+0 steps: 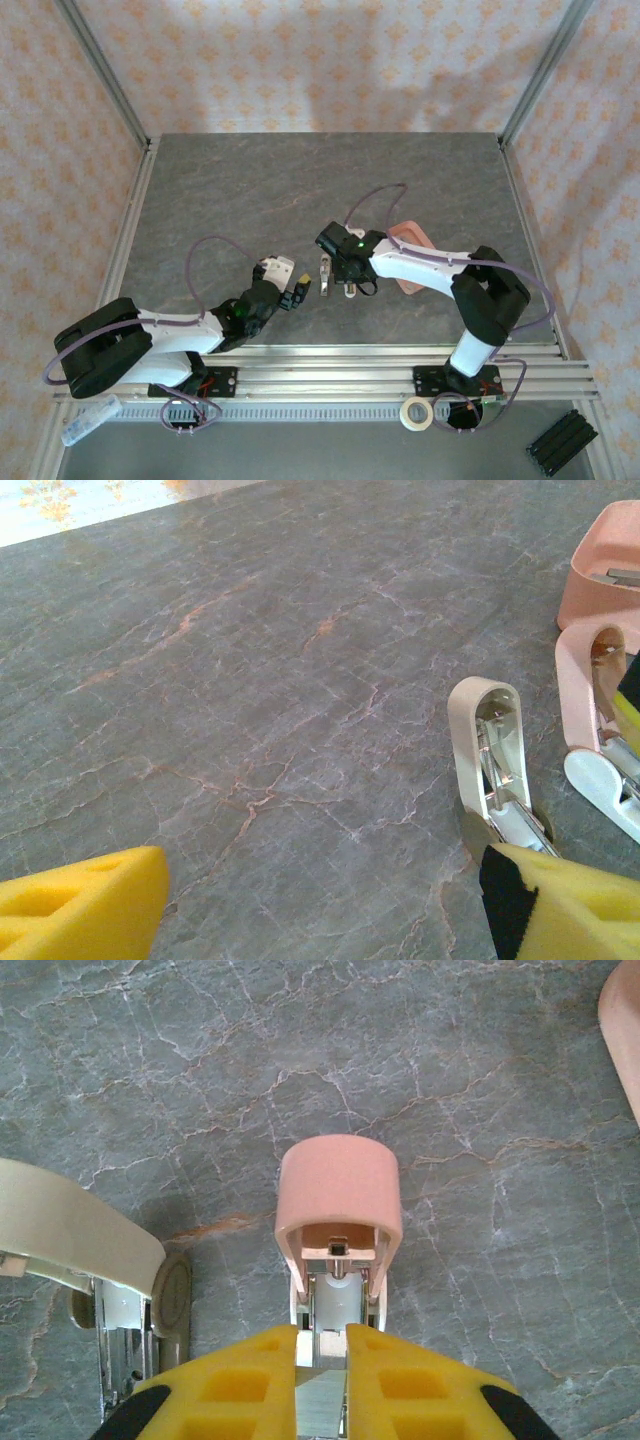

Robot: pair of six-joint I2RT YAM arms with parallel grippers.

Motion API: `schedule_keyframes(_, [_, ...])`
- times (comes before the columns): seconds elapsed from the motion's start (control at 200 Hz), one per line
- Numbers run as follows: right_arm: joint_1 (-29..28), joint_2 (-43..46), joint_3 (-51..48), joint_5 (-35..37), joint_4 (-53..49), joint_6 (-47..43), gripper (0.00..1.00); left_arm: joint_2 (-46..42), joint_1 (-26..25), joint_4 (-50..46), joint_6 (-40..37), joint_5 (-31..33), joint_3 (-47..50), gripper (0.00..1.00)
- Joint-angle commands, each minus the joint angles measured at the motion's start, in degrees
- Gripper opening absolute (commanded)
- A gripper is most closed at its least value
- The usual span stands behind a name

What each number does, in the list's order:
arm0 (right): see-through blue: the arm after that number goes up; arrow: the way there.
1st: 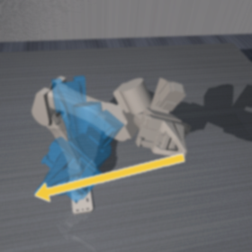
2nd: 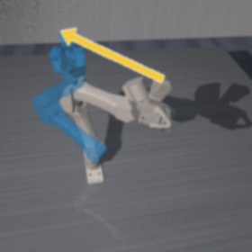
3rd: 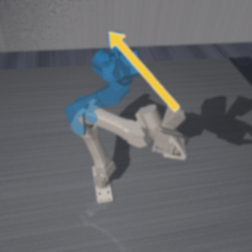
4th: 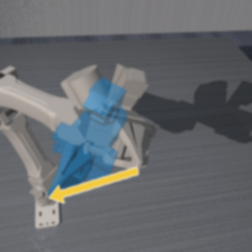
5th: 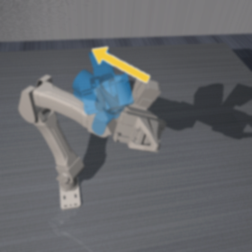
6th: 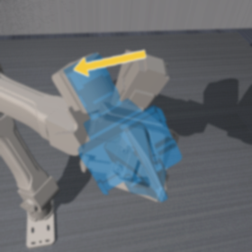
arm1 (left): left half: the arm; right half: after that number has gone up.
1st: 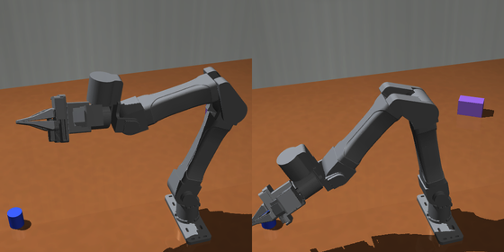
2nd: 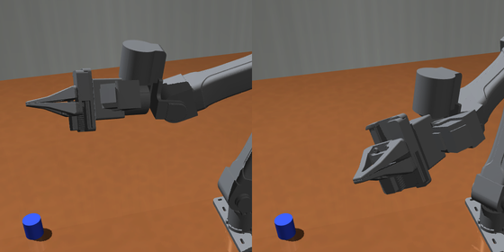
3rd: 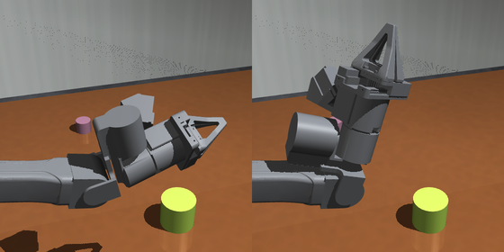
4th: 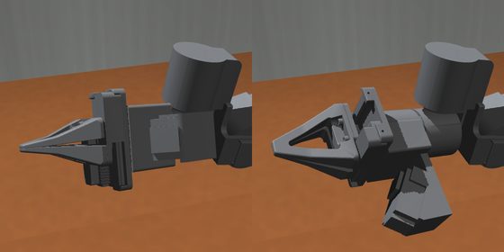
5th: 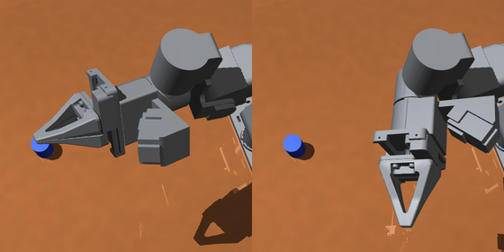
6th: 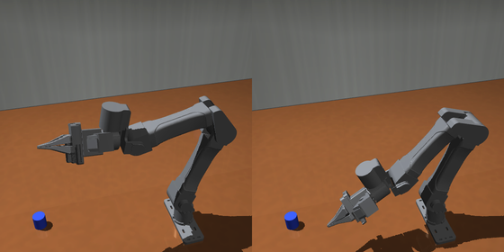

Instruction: Load the staples into the stapler

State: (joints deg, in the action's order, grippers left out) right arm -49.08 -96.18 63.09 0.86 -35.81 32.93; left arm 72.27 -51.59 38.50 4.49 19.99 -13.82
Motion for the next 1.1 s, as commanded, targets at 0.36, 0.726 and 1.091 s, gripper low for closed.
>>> schedule_keyframes(0.36, [0.12, -1.28, -2.25, 1.42, 0.5, 0.23, 0.16, 1.34, 0.44, 2.57, -0.81, 0.58, -1.64, 0.82])
schedule_keyframes(0.726, [-0.82, -1.33, -3.48, 0.04, 1.97, 0.67, 0.16, 1.8, 0.44, 2.82, -0.97, 0.3, -1.91, 0.82])
schedule_keyframes(1.091, [-1.02, 1.39, -3.24, 1.69, 1.3, 2.01, 0.16, 1.54, 0.44, 2.65, -0.9, 0.23, -1.82, 0.82])
